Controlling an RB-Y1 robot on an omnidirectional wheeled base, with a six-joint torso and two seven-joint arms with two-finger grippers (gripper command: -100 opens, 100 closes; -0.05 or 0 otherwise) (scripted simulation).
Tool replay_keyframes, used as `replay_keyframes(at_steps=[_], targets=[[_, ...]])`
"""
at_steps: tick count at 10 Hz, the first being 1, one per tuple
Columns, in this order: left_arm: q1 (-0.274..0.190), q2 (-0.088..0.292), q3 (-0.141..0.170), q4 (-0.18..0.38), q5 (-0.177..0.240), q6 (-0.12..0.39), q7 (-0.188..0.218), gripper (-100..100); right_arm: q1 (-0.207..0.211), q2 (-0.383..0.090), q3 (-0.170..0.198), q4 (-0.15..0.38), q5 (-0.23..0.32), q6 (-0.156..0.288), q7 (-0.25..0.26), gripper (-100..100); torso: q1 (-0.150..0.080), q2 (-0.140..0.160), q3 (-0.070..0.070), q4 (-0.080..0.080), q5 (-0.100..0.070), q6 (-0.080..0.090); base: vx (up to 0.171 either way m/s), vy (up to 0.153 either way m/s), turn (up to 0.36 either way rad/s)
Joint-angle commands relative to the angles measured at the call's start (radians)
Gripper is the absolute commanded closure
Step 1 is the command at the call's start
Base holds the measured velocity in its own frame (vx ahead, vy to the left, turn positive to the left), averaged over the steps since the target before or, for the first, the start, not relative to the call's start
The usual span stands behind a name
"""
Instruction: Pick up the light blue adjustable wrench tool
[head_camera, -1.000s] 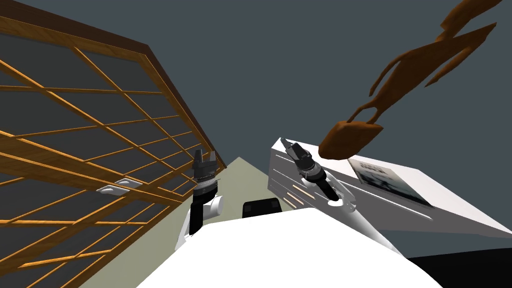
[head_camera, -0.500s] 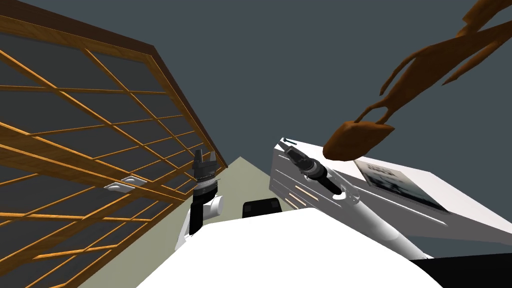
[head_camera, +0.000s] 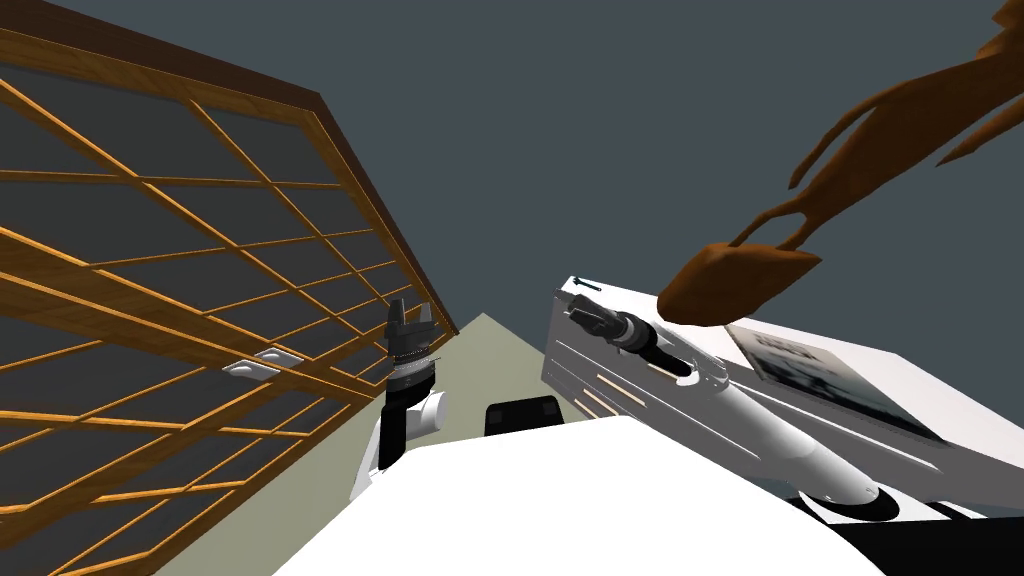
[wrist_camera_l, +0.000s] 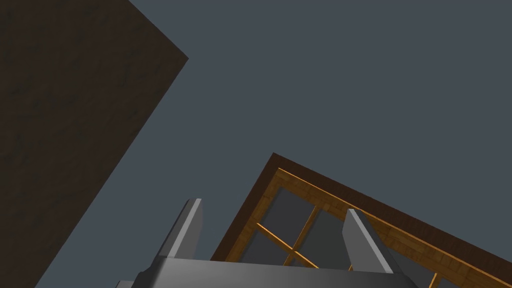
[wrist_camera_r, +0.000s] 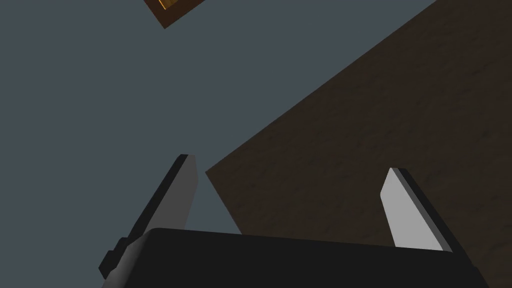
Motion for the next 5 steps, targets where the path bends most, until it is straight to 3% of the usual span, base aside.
replay_keyframes(at_steps=[1,5], targets=[[0.0,0.0,0.0,0.0,0.0,0.0,0.0,0,0.001,-0.029,0.004,-0.003,0.005,0.0,0.001,-100,0.0,0.0,0.0,0.0,0.0,0.0,0.009,0.014,-0.006],[0.0,0.0,0.0,0.0,0.0,0.0,0.0,0,-0.026,-0.16,0.003,0.051,0.027,-0.042,-0.01,-100,0.0,0.0,0.0,0.0,0.0,0.0,0.025,0.034,0.051]])
